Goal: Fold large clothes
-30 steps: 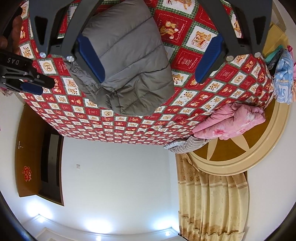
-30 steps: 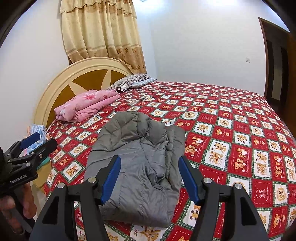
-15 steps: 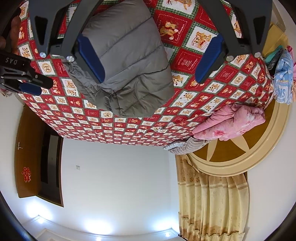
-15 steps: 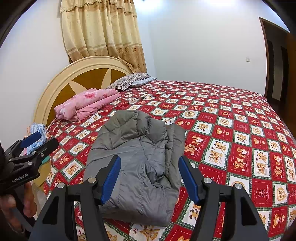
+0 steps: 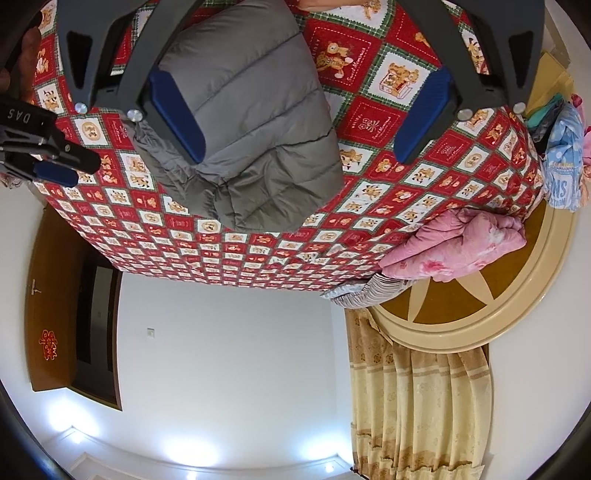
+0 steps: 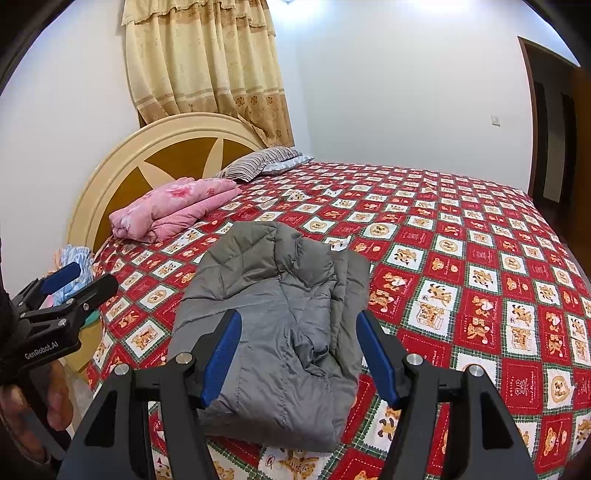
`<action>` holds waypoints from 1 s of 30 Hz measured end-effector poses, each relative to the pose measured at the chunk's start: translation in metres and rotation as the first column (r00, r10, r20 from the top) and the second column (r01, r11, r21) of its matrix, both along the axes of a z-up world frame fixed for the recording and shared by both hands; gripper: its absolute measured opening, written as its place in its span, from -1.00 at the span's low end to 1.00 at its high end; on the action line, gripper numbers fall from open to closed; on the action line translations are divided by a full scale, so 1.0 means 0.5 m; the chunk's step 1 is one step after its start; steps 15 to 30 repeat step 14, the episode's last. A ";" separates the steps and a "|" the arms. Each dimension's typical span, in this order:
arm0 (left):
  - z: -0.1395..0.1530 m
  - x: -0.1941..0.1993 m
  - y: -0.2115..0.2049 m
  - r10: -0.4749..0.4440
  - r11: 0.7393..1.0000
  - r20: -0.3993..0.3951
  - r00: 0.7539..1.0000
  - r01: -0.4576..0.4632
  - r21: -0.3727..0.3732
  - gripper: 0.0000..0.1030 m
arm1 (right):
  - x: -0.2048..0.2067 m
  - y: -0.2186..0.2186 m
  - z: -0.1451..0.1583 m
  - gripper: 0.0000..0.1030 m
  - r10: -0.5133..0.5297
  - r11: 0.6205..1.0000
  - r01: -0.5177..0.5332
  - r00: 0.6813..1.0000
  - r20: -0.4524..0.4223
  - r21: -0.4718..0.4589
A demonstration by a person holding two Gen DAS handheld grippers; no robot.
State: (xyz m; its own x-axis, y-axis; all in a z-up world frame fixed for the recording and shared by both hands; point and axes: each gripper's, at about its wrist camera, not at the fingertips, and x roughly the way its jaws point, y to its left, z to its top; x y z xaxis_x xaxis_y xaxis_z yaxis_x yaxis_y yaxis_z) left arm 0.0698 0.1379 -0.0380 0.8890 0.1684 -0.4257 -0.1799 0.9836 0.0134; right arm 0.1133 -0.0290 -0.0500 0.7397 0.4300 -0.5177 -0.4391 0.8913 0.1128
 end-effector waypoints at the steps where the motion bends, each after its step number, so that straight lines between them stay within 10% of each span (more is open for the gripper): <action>1: -0.001 0.001 0.000 -0.002 1.000 -0.003 1.000 0.002 0.001 1.00 | 0.000 0.000 0.000 0.26 -0.001 1.000 0.001 1.000 0.000 0.000; 30: -0.016 0.004 -0.017 -0.002 0.999 -0.010 1.000 0.003 0.041 1.00 | 0.001 -0.007 -0.003 0.26 -0.006 1.000 0.006 1.000 -0.009 0.004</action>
